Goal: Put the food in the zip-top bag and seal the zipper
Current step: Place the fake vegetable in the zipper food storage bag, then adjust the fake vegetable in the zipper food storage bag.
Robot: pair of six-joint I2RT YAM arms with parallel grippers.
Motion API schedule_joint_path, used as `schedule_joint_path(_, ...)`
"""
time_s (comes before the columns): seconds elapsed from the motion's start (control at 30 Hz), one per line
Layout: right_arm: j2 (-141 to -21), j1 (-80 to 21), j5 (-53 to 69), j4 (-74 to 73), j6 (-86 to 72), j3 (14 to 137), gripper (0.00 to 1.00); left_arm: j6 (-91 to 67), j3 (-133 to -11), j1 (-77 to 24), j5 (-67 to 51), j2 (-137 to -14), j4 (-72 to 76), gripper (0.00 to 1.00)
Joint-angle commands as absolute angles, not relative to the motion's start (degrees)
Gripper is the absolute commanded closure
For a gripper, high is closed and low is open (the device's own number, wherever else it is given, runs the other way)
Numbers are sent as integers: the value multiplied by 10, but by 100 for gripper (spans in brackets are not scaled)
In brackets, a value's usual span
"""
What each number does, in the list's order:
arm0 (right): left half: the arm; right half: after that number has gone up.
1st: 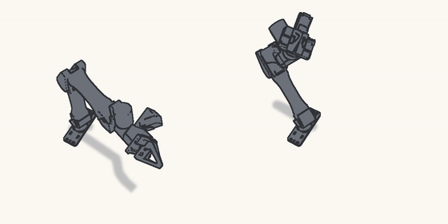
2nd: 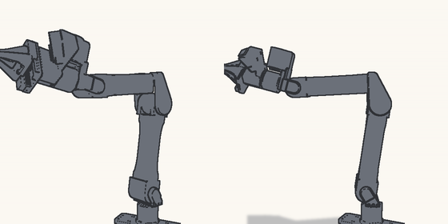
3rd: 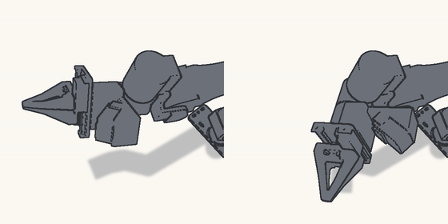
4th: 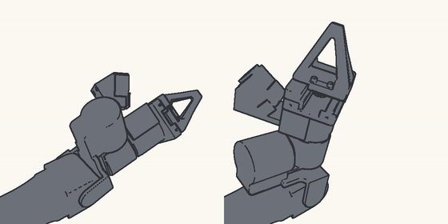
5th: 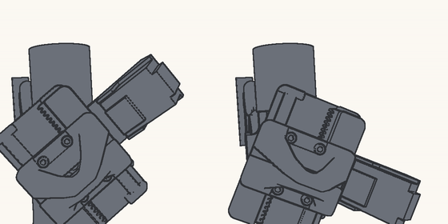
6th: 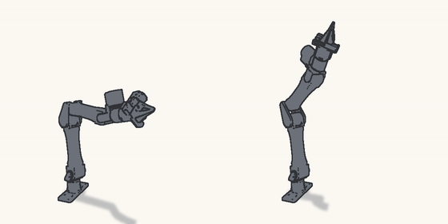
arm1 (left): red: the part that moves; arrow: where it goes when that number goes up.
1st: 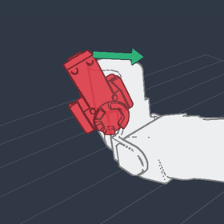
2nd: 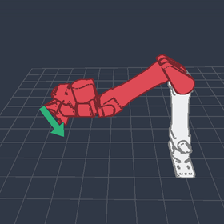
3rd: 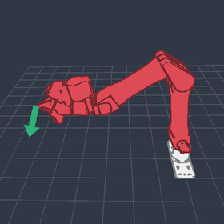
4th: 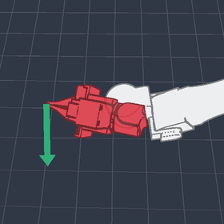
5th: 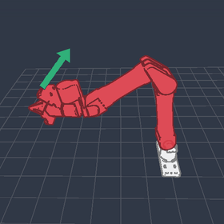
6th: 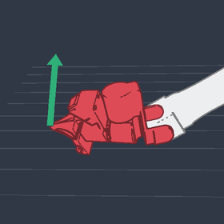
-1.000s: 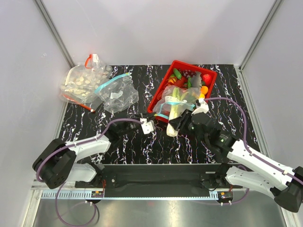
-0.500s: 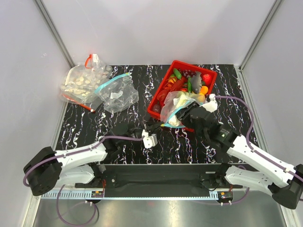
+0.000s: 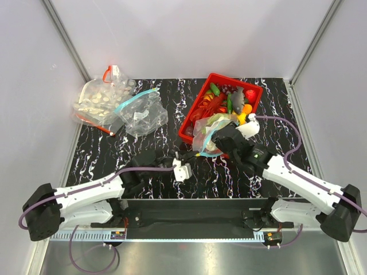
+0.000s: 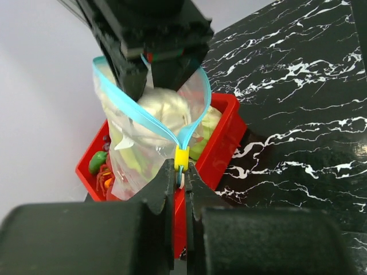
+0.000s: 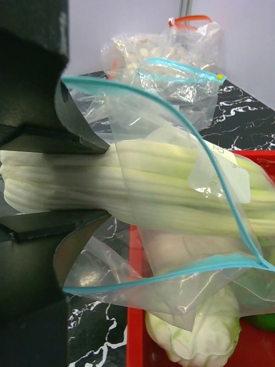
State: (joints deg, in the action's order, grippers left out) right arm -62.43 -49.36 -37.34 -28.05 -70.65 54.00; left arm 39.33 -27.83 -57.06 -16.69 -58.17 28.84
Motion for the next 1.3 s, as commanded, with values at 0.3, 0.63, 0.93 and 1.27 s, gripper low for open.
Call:
schedule_joint_path(0.3,-630,-487,-407,-269,-570,603,45,243,-423,-561,-125,-584,172,100)
schedule_joint_path(0.63,-606,-487,-420,-390,-486,690,28,138,-468,-504,-162,-569,139,100)
schedule_joint_path(0.93,-582,-487,-368,-406,-390,704,35,135,-490,-502,-163,-556,86,100)
schedule_joint_path(1.27,-626,-440,-273,-451,-314,688,30,139,-482,-493,-153,-552,78,100)
